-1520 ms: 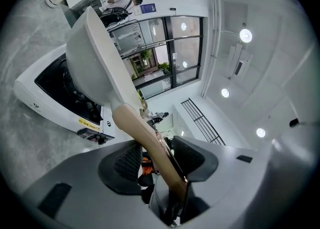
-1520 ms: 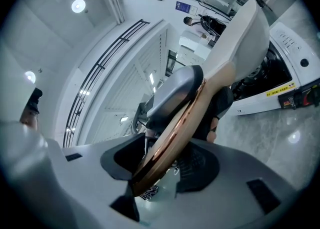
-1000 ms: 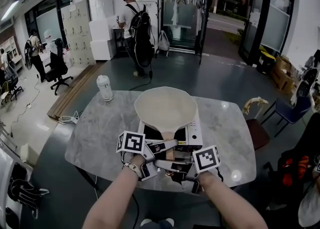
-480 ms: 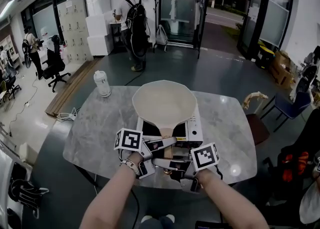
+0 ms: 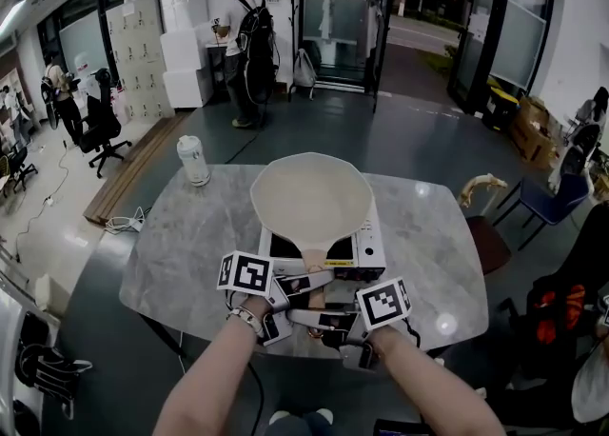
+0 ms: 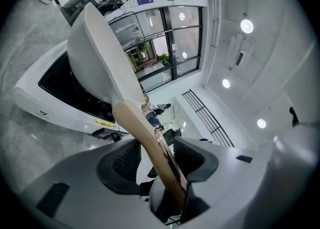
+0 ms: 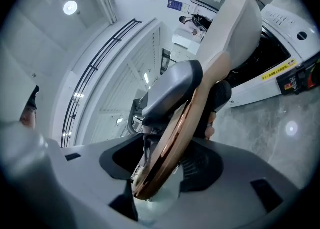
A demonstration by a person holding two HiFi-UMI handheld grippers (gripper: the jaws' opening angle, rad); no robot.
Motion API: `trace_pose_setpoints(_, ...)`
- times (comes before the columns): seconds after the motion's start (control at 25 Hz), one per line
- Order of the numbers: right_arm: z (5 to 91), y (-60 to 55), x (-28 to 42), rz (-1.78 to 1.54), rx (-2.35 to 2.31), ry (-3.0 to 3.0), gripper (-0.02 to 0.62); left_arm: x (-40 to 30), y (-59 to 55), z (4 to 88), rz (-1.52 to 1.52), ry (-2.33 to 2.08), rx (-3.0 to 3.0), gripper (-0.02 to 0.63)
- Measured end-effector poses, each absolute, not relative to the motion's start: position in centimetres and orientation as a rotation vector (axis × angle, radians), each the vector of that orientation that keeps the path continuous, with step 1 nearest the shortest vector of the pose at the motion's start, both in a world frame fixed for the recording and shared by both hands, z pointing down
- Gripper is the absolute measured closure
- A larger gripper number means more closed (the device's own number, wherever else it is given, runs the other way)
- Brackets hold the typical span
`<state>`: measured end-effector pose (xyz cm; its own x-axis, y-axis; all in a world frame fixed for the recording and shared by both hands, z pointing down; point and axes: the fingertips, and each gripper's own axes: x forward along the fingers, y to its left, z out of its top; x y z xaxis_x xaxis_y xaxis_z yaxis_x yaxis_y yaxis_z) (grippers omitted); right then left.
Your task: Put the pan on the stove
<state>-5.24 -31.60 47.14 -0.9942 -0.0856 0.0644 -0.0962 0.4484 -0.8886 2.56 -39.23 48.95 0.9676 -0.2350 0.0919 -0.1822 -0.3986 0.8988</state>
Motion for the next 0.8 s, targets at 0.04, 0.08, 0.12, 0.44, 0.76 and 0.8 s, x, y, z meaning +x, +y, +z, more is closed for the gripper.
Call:
trace_pose_setpoints(0.04, 47.4, -31.6, -5.2, 1.640, 0.179, -2.662, 0.379, 2.5, -39.2, 49.1, -0.060, -0.299, 1.990, 0.400)
trace_pose_setpoints(0.08, 47.6, -31.7, -5.1, 1.645, 0.192, -2.661, 0.380, 2.5, -39.3, 49.2, -0.065, -0.300, 1.984, 0.400)
trace_pose_setpoints(0.12, 47.6, -31.7, -5.0, 1.650, 0.197, -2.664, 0.380, 2.5, -39.4, 49.2, -0.073, -0.301, 1.977, 0.400)
trace_pose_setpoints(0.44, 47.4, -31.8, -4.8, 1.597, 0.229, -2.698, 0.356, 2.2, -39.6, 49.2, -0.115, -0.340, 1.954, 0.402)
trace_pose_setpoints(0.76, 48.4, -32.2, -3.8, 1.631, 0.341, -2.659, 0.333, 2.0, -39.8, 49.5, -0.128, -0.382, 1.929, 0.372)
trace_pose_setpoints(0.8, 48.4, -32.2, -3.7, 1.634, 0.352, -2.657, 0.334, 1.9, -39.8, 49.5, -0.138, -0.380, 1.922, 0.360)
